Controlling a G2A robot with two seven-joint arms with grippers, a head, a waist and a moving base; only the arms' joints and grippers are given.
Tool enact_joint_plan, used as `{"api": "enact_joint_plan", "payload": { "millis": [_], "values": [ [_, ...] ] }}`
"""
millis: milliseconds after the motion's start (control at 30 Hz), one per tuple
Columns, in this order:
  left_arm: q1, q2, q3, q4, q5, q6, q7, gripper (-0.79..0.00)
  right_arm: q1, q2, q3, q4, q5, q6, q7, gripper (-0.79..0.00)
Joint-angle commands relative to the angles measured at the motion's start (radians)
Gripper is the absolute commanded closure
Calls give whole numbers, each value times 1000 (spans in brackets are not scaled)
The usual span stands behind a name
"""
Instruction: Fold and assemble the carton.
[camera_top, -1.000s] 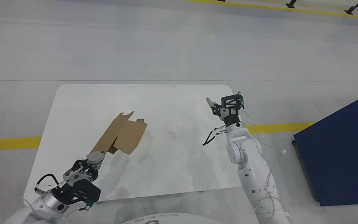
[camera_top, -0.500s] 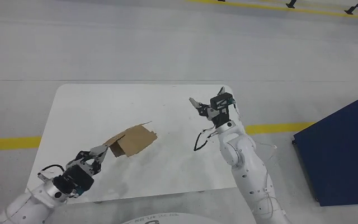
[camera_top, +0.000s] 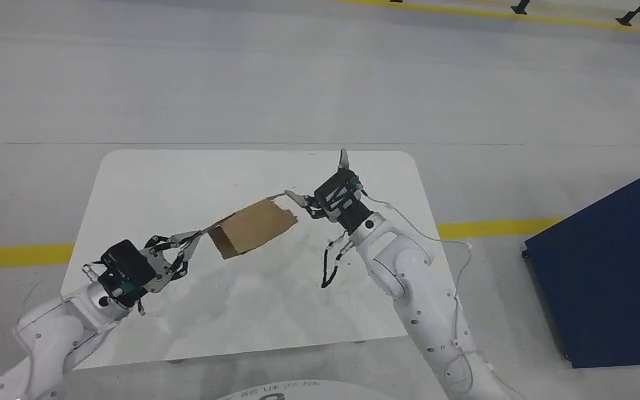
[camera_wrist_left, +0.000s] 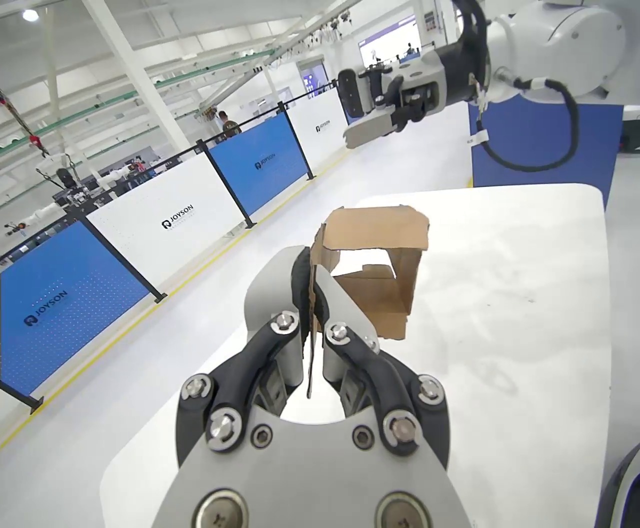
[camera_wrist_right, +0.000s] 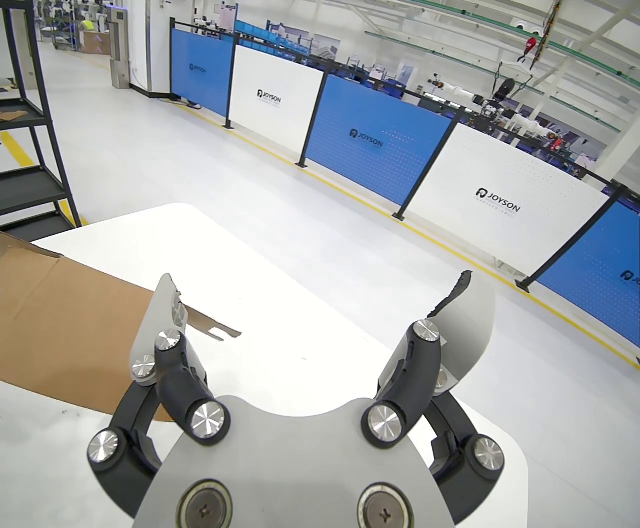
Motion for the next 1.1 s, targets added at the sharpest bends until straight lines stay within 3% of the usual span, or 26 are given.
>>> {"api": "enact_joint_plan", "payload": {
  "millis": [0, 167, 433, 567, 767, 933, 1067],
  "values": [
    [-3, -2, 5, 9, -53, -15, 10, 0, 3, 3, -16, 3, 17, -89, -1, -785],
    [-42, -3, -10, 72, -256, -151, 93, 0, 36, 12, -56, 5, -43, -260, 56, -785],
    [-64, -3, -6, 96, -290, -194, 78, 0, 77, 8, -114, 11, -59, -281, 88, -785],
    [-68, -2, -10, 118, -348, -259, 116, 0, 64, 13, -86, 8, -18, -312, 36, -785],
    [-113, 1, -42, 225, -586, -477, 241, 0, -9, 31, 11, -17, 41, -425, -117, -785],
    [-136, 9, -42, 238, -655, -477, 234, 0, -69, 46, 89, -30, 75, -540, -267, -785],
    [-136, 9, -42, 238, -655, -477, 234, 0, -69, 46, 89, -30, 75, -540, -267, -785]
  ]
}}
